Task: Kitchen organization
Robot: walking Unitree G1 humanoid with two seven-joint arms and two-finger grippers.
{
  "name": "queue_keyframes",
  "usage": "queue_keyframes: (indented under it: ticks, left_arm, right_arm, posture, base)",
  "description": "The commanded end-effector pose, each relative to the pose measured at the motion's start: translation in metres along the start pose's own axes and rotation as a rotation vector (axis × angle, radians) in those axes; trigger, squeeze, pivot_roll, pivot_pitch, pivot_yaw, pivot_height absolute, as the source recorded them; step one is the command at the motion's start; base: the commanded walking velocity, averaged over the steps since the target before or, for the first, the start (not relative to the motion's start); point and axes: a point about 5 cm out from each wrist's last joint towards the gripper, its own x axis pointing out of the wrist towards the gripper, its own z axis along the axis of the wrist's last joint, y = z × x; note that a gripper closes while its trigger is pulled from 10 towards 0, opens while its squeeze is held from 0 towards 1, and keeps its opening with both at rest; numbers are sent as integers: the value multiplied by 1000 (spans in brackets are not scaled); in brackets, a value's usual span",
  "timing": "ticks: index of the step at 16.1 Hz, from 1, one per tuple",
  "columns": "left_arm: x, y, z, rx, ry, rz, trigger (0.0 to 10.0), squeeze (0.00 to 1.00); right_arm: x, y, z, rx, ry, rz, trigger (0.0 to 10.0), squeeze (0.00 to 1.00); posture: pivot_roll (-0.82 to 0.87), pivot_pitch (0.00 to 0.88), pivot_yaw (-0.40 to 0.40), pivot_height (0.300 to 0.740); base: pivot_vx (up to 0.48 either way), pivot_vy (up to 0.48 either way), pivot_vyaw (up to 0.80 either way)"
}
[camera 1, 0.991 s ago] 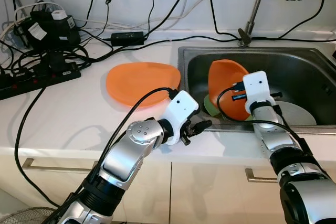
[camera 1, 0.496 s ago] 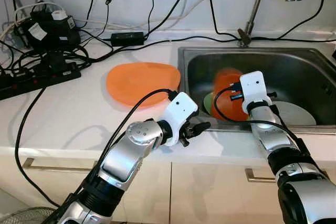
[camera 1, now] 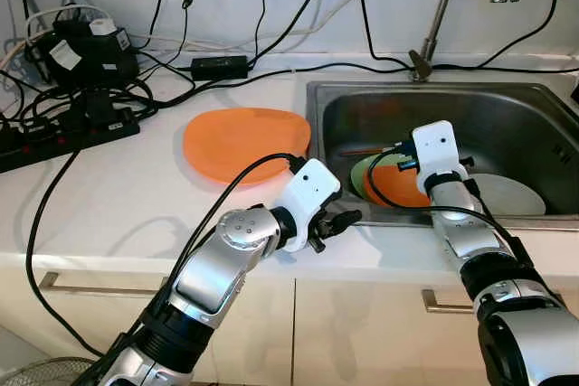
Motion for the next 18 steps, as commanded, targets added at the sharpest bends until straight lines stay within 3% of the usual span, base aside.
queue_keyframes:
  ticks: [1,4,5,7,9,11,14,15,18]
  left_arm:
    - [-1,3,3,9,-17,29,10000,0]
    - [-6,24,23,-12,-202,244,10000,0]
    - [-11,42,38,6,-272,360,10000,0]
    - [-18,56,46,2,-314,459,10000,0]
    - [-29,77,46,-26,-327,610,10000,0]
    - [-37,90,42,-41,-320,692,10000,0]
    - [-75,129,20,-72,-255,927,10000,0]
    - [-83,135,15,-87,-243,960,10000,1000]
    - [-95,142,0,-144,-197,1008,10000,1000]
  right_arm:
    - [5,0,12,44,-44,1,10000,0]
    - [10,5,36,234,-129,37,10000,0]
    - [11,14,55,333,-202,122,10000,0]
    - [9,26,71,380,-269,209,10000,0]
    - [5,36,83,434,-316,289,10000,0]
    - [2,40,85,439,-323,323,10000,0]
    - [-2,43,85,464,-317,359,10000,0]
    - [-2,43,85,463,-314,361,10000,0]
    - [-3,43,83,464,-302,367,10000,0]
  posture:
    - [53,0,43,740]
    - [53,0,42,740]
    - [49,0,43,740]
    - [46,0,43,740]
    - [45,0,42,740]
    - [46,0,41,740]
    - [49,0,37,740]
    - [49,0,37,740]
    - [54,0,36,740]
  base:
    - [0,0,0]
    - [0,0,0]
    - [0,0,0]
    - [0,0,0]
    - [0,0,0]
    - [0,0,0]
    - [0,0,0]
    - [0,0,0]
    - [0,0,0]
